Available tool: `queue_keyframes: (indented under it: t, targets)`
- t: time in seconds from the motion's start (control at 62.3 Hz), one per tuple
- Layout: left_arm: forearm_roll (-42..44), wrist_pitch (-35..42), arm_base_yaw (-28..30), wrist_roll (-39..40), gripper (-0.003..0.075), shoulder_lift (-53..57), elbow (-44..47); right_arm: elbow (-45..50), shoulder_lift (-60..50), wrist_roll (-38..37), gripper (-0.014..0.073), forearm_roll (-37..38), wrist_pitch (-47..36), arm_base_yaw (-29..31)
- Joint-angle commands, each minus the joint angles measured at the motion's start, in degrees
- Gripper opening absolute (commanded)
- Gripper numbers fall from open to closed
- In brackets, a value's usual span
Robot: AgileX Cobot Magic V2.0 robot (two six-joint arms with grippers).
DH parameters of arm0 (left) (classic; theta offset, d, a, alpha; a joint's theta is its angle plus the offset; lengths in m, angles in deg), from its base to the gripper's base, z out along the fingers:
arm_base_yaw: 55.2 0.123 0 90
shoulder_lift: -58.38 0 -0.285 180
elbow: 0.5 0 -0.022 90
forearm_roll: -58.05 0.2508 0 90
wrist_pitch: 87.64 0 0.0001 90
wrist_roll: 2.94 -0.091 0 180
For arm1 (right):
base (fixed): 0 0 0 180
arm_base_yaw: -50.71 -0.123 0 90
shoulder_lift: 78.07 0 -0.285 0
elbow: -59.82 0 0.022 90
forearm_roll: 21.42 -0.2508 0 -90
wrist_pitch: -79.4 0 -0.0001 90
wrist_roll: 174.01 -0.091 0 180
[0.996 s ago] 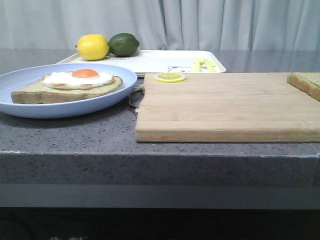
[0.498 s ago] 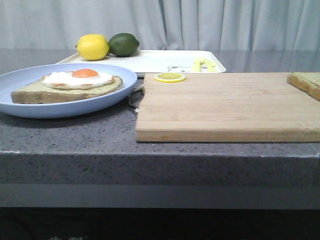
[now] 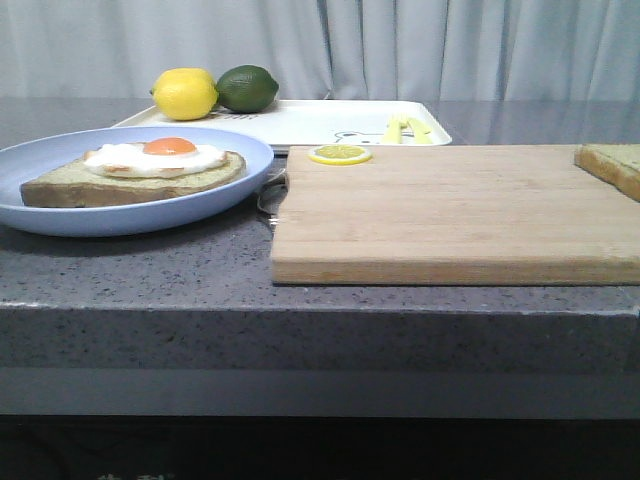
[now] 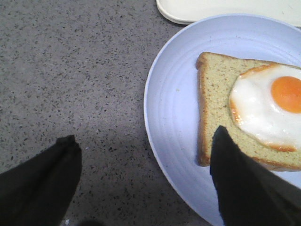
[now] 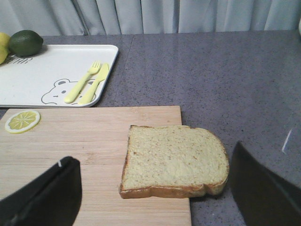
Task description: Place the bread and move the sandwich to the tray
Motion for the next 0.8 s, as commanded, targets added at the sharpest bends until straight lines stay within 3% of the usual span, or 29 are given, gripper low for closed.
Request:
queue_keyframes:
  t: [0.0, 0.289, 0.418, 0.787]
  targets:
    - [-0.7, 2.96, -0.54, -0.26, 0.0545, 0.8, -2.24, -1.86, 0.61, 0.57, 0.0641, 0.28, -3.84, 0.15]
    - [-0.7, 2.85, -0.54, -0.26, 0.0545, 0.8, -2.24, -1.86, 1.43, 0.57, 0.0641, 0.34, -2.58, 0.15]
    - [-0.7, 2.85, -0.54, -0.26, 0.0545, 0.8, -2.24, -2.72, 8.24, -1.03, 0.0641, 0.44, -1.81, 1.18]
    - [-0.47, 3.07, -0.54, -0.26, 0.0545, 0.8, -2.24, -18.82, 36.3, -2.62, 0.0641, -3.37, 0.51, 15.67]
